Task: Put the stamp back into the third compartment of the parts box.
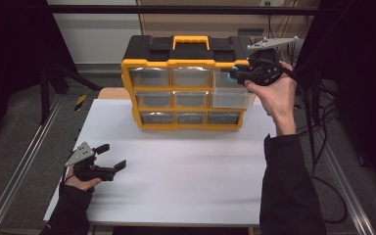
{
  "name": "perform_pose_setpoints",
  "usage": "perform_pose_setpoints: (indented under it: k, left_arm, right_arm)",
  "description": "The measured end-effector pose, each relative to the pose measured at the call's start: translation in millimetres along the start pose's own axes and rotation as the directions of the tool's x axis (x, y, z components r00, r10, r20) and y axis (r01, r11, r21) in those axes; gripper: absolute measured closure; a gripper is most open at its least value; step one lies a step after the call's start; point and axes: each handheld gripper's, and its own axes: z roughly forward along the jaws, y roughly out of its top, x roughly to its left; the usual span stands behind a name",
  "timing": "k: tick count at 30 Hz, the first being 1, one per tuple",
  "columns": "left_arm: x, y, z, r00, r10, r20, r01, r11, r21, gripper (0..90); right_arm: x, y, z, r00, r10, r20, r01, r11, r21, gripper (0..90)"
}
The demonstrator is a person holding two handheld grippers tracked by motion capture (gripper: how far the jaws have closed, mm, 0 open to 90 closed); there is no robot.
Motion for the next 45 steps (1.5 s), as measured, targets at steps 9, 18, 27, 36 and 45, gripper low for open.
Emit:
perform_pose_setpoints:
  k: [9, 18, 27, 36, 45]
  left_arm:
    - [0.0, 0.0, 0.1, 1.0, 0.0, -0.001, 0.0, 1.0, 0.0, 1.1]
    - [0.1, 0.1, 0.0, 1.0, 0.0, -0.001, 0.0, 1.0, 0.0, 1.1]
    - [0.1, 0.1, -0.2, 1.0, 0.0, -0.002, 0.0, 1.0, -0.001, 1.1]
    - [0.2, 0.1, -0.1, 1.0, 0.0, -0.002, 0.0, 1.0, 0.0, 1.1]
    - [0.3, 0.1, -0.2, 1.0, 0.0, -0.003, 0.0, 1.0, -0.001, 1.1]
  right_arm:
    - [-2.9, -1.6, 1.8, 0.9999, 0.0, 0.011, 0.0, 1.0, 0.008, 72.5]
    - [-5.4, -5.9, 6.8, 0.9998, 0.004, 0.018, -0.004, 1.0, 0.021, 72.5]
    - [-7.4, -9.9, 11.4, 0.9996, 0.01, 0.027, -0.011, 0.999, 0.042, 72.5]
    - [-10.9, -14.6, 14.0, 0.9992, 0.017, 0.036, -0.019, 0.998, 0.052, 72.6]
    - [-13.1, -18.4, 16.8, 0.9989, 0.018, 0.043, -0.021, 0.998, 0.064, 72.5]
